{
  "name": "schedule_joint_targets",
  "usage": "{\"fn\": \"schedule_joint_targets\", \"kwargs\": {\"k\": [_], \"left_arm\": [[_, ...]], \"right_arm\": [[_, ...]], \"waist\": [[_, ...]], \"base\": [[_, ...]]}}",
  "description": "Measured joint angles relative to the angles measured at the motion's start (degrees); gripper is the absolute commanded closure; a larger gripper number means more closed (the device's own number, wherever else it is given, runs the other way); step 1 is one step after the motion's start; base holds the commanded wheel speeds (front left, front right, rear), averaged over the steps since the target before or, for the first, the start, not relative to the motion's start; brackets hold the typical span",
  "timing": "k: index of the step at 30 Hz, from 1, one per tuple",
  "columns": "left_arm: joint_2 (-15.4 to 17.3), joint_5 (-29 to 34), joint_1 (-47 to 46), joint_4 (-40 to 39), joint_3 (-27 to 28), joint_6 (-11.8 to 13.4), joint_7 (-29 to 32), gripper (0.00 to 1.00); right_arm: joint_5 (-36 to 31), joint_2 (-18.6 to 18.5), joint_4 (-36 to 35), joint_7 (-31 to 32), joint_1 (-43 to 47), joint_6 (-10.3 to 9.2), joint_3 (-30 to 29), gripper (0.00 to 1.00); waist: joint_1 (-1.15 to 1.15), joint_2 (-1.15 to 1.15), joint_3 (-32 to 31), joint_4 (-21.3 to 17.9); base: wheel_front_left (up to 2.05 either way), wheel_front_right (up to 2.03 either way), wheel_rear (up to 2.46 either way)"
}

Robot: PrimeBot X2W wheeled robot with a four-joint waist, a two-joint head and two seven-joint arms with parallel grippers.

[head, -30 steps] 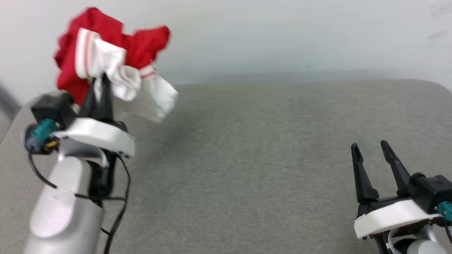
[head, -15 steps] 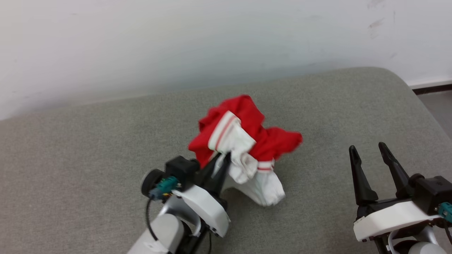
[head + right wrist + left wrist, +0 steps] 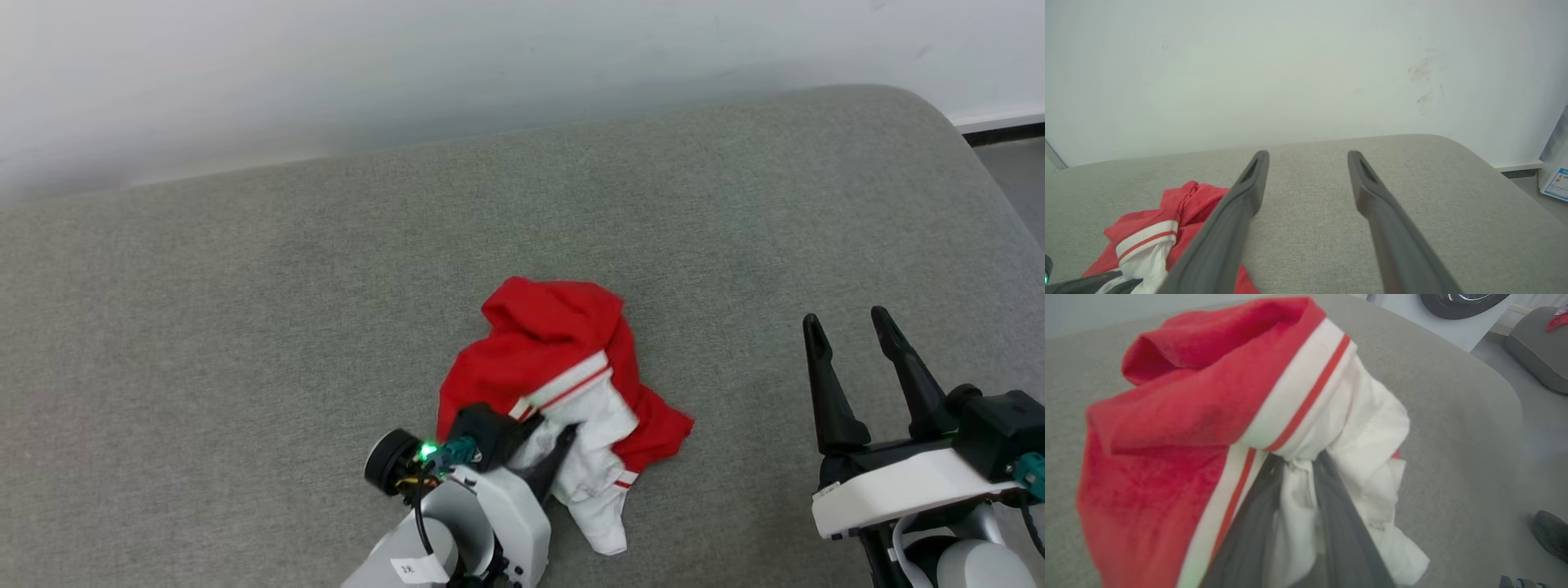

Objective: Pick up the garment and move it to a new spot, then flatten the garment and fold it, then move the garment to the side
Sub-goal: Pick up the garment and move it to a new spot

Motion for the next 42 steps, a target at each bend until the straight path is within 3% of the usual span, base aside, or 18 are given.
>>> {"fn": "schedule_joint_targets", "kwargs": {"k": [8, 14, 21, 26, 34, 42], "left_arm": [[-0.5, -0.3, -1.7, -2.4, 0.4, 0.0, -5.8, 0.0], [0.0, 0.1, 0.6, -8.1, 3.9, 4.9, -7.8, 0.0], [1.6, -0.2, 5.9, -13.7, 11.5, 10.9, -8.3, 0.0], [3.5, 0.6, 10.4, -17.4, 17.9, 13.7, -8.4, 0.0], [7.0, 2.1, 16.7, -20.4, 24.6, 14.7, -8.5, 0.0], [8.2, 2.5, 19.6, -21.5, 24.9, 14.2, -8.5, 0.0]], "right_arm": [[0.0, 0.0, 1.9, -0.5, 0.7, 0.0, -0.5, 0.0], [0.0, 0.0, 2.3, -0.2, 2.5, 0.0, -0.5, 0.0], [-0.4, 0.0, 1.5, 0.7, 4.7, 0.0, -1.1, 0.0], [-0.4, 0.0, 1.2, 1.1, 5.7, 0.0, -1.6, 0.0], [-0.2, 0.0, 0.7, 1.6, 7.4, 0.0, -2.0, 0.0], [0.0, 0.0, 0.5, 2.1, 8.1, 0.0, -2.4, 0.0]], "waist": [[0.0, 0.0, -2.6, 1.8], [-0.01, 0.0, -5.8, 3.9], [0.0, 0.0, -8.2, 6.8], [-0.01, 0.0, -9.1, 8.1], [-0.01, 0.0, -9.8, 9.0], [-0.01, 0.0, -10.4, 8.7]], "base": [[0.0, 0.0, 0.0], [0.0, 0.0, 0.0], [0.0, 0.0, 0.0], [0.0, 0.0, 0.0], [0.0, 0.0, 0.0], [0.0, 0.0, 0.0]]}}
